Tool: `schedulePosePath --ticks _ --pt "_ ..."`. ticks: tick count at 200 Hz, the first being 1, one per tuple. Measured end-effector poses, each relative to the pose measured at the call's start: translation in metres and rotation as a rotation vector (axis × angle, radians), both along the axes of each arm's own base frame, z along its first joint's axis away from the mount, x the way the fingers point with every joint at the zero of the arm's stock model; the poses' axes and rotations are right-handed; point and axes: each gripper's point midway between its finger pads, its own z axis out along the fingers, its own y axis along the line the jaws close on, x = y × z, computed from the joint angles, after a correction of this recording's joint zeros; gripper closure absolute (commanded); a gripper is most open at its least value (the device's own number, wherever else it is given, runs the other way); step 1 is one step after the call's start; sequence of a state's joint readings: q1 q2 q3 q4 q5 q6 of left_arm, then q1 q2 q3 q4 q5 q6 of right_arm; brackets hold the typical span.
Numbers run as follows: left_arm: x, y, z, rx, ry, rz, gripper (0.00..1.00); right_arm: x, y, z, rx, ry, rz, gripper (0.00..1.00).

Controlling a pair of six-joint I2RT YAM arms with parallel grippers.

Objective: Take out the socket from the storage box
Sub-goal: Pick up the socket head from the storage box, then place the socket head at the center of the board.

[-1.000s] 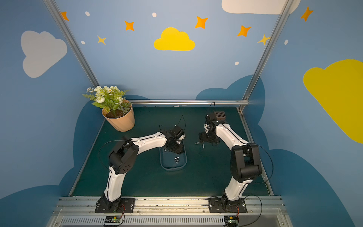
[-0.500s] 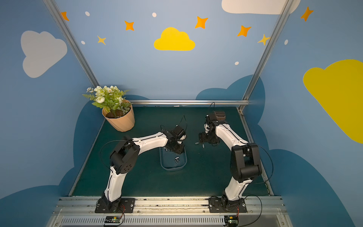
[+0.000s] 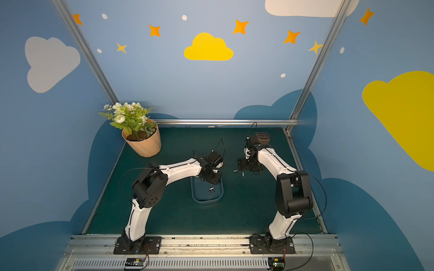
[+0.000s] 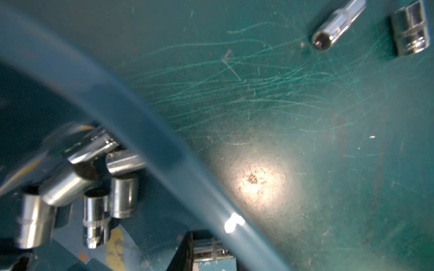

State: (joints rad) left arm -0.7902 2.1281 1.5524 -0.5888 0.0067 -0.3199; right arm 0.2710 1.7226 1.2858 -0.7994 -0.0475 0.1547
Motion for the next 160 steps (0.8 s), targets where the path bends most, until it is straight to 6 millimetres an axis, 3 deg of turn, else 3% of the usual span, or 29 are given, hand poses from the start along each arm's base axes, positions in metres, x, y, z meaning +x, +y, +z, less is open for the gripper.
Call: schedulePosePath --ticks 42,81,101,125,160 --pt "0.001 0.002 0.001 0.013 -0.013 0.004 0.75 0.000 0.000 0.000 0.000 0.001 -0.002 0.14" --pt "0.003 0.017 0.013 0.074 -0.048 0.024 0.74 0.000 0.000 0.000 0.002 0.001 -0.002 0.14" --pt "0.009 0.025 0.040 0.061 -0.095 0.043 0.74 -0.001 0.001 0.000 0.004 0.001 -0.001 0.14" --pt "0.023 0.038 0.086 0.012 -0.180 0.082 0.74 -0.001 0.001 0.000 0.006 0.002 0.000 0.14" --pt "0.045 0.077 0.142 -0.022 -0.298 0.168 0.74 -0.001 0.001 0.000 0.008 0.002 0.000 0.14"
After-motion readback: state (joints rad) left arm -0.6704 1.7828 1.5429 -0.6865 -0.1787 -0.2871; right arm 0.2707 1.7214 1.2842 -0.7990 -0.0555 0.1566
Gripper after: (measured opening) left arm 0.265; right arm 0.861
